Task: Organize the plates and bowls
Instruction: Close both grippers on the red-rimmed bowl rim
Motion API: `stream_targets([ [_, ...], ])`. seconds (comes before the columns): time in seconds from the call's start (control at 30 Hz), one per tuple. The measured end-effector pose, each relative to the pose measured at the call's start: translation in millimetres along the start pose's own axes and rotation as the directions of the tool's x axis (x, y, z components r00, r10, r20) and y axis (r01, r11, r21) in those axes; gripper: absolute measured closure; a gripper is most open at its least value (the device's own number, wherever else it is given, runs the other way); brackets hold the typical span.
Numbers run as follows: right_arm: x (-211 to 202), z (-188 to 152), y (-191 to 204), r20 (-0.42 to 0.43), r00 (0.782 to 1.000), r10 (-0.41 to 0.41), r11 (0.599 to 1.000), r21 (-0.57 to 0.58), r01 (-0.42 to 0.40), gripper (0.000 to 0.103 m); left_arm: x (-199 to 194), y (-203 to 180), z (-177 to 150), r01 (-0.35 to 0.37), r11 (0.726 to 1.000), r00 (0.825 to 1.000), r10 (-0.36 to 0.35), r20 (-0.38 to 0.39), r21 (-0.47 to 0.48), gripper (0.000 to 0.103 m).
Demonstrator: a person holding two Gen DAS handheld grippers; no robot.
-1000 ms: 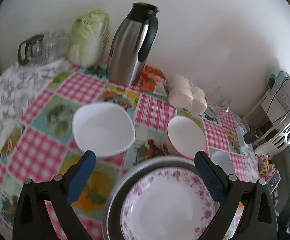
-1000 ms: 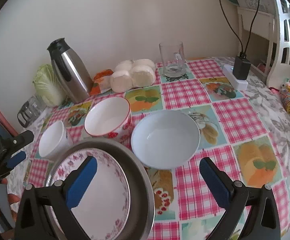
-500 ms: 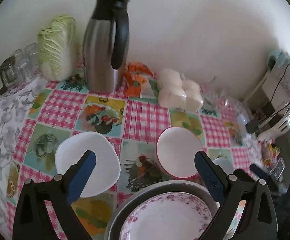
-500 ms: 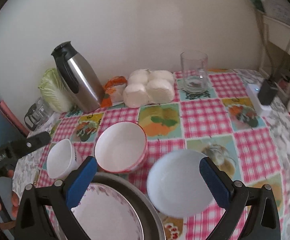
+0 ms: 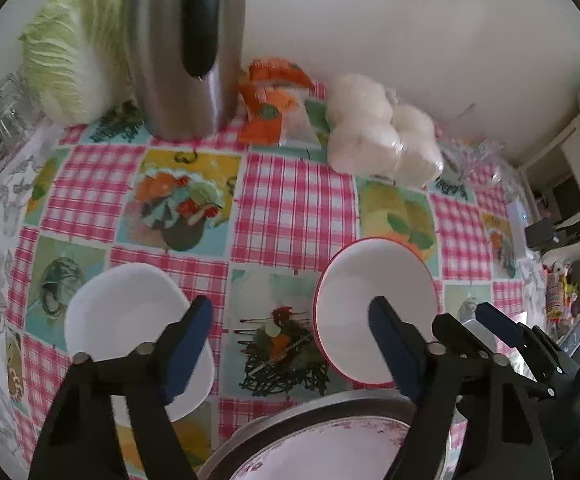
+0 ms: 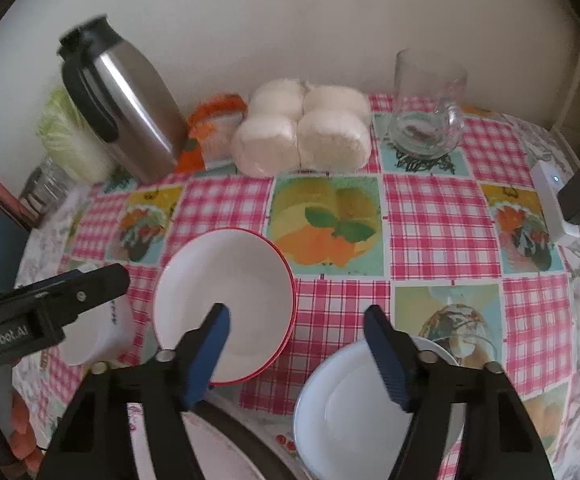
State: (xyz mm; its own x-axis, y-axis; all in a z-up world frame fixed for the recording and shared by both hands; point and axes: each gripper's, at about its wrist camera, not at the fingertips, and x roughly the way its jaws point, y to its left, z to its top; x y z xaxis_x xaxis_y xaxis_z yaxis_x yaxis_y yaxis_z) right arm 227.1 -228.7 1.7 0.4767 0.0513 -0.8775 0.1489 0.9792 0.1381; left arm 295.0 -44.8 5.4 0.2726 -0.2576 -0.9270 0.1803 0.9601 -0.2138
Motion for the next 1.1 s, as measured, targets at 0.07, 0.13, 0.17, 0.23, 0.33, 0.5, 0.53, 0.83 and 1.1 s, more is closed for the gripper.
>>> stream_targets([
  [0.07, 9.5, 2.1, 1.5, -0.023, 1.000, -0.001, 1.000, -0.005, 0.001, 0.044, 12.0, -2.3, 2.4, -0.013, 1.000, 0.999, 0.013, -0.035, -0.004, 0.034],
  [0.13, 17.3, 3.5, 2.5, -0.045, 0.999, 0.001, 1.000, -0.002, -0.001, 0.049, 23.3, -3.3, 3.6, -0.016, 1.000, 0.998, 0.015, -0.064, -0.014, 0.041],
  [0.17, 21.4, 3.9, 3.3, -0.056, 0.998, -0.003, 1.000, -0.006, 0.002, 0.053, 28.2, -3.6, 3.4, -0.014, 1.000, 0.997, 0.013, -0.075, -0.018, 0.045],
  [0.23, 29.1, 5.2, 4.2, -0.074, 0.997, -0.009, 1.000, -0.012, 0.008, 0.055, 38.2, -5.4, 2.9, -0.017, 1.000, 0.995, 0.015, -0.100, -0.020, 0.046],
  [0.33, 39.4, 6.9, 4.9, -0.101, 0.995, -0.006, 1.000, -0.013, 0.005, 0.064, 50.7, -7.3, 1.8, -0.016, 0.999, 0.990, 0.012, -0.139, -0.027, 0.056],
  [0.5, 52.8, 8.3, 8.7, -0.126, 0.992, -0.013, 1.000, -0.028, 0.010, 0.076, 68.3, -10.0, -1.1, -0.005, 0.999, 0.986, -0.001, -0.168, -0.035, 0.068],
  [0.53, 56.4, 8.0, 10.0, -0.135, 0.991, -0.021, 0.999, -0.036, 0.017, 0.078, 71.6, -10.2, -1.7, -0.008, 0.999, 0.984, 0.001, -0.176, -0.038, 0.070],
  [0.83, 77.0, 7.3, 12.3, -0.173, 0.984, -0.048, 0.998, -0.058, 0.038, 0.092, 86.3, -9.2, -3.3, 0.025, 0.998, 0.981, -0.037, -0.191, -0.064, 0.084],
  [1.1, 80.6, 4.8, 15.0, -0.160, 0.985, -0.059, 0.997, -0.056, 0.051, 0.093, 84.6, -16.5, -5.2, 0.040, 0.999, 0.987, -0.044, -0.157, -0.028, 0.095],
])
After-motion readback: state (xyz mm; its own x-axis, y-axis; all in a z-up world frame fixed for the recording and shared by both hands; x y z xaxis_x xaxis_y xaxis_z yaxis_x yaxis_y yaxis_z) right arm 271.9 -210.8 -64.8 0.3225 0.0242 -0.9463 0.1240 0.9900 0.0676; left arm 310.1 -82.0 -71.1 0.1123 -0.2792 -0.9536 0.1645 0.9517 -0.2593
